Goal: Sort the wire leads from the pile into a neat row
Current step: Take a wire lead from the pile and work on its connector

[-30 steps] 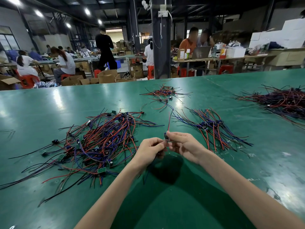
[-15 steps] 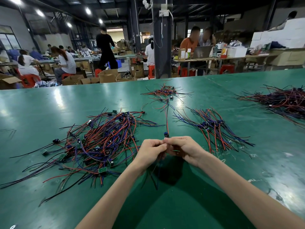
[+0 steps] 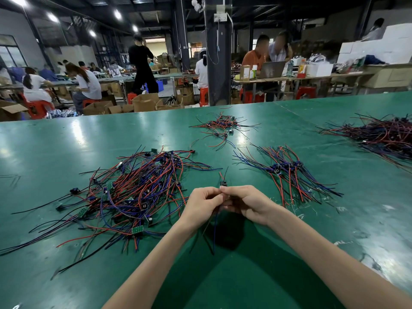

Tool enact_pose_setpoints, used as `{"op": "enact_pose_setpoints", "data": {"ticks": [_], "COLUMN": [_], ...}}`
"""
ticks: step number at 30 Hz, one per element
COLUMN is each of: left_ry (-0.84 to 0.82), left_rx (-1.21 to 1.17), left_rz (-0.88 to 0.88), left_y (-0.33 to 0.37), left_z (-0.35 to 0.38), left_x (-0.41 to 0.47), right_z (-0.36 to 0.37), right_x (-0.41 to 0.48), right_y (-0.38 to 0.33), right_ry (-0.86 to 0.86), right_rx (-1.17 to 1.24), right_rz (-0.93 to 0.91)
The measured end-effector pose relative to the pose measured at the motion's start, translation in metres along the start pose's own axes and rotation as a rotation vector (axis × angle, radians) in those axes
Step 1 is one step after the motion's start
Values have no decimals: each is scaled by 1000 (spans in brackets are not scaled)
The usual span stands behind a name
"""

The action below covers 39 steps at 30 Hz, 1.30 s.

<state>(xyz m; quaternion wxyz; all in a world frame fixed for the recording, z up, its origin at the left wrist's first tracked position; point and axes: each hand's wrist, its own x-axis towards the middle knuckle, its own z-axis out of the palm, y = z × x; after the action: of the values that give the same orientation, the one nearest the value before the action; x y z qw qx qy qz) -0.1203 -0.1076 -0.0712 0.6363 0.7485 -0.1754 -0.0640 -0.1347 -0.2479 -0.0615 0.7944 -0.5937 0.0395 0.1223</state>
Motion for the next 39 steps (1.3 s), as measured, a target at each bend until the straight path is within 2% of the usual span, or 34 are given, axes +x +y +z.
{"op": "enact_pose_setpoints", "data": {"ticks": [15,20,25,39], "left_ry": [0,-98,-175,-145], "left_rx": [21,-23,-16,213], "left_rz": [-57,-43,28,191], "left_y": [2,7,12,8], "left_z": [-2,8,18,29], "left_x": [-1,-9,-17,-26], "right_z": [-2,-17,-31,-41], "right_x": [5,10,12,18], "right_y": [7,-1,-6,-3], "right_ry": [31,202,291,349], "right_rx": [-212,-259,-259,-285], "right_rz": [-285,-360,-374,-370]}}
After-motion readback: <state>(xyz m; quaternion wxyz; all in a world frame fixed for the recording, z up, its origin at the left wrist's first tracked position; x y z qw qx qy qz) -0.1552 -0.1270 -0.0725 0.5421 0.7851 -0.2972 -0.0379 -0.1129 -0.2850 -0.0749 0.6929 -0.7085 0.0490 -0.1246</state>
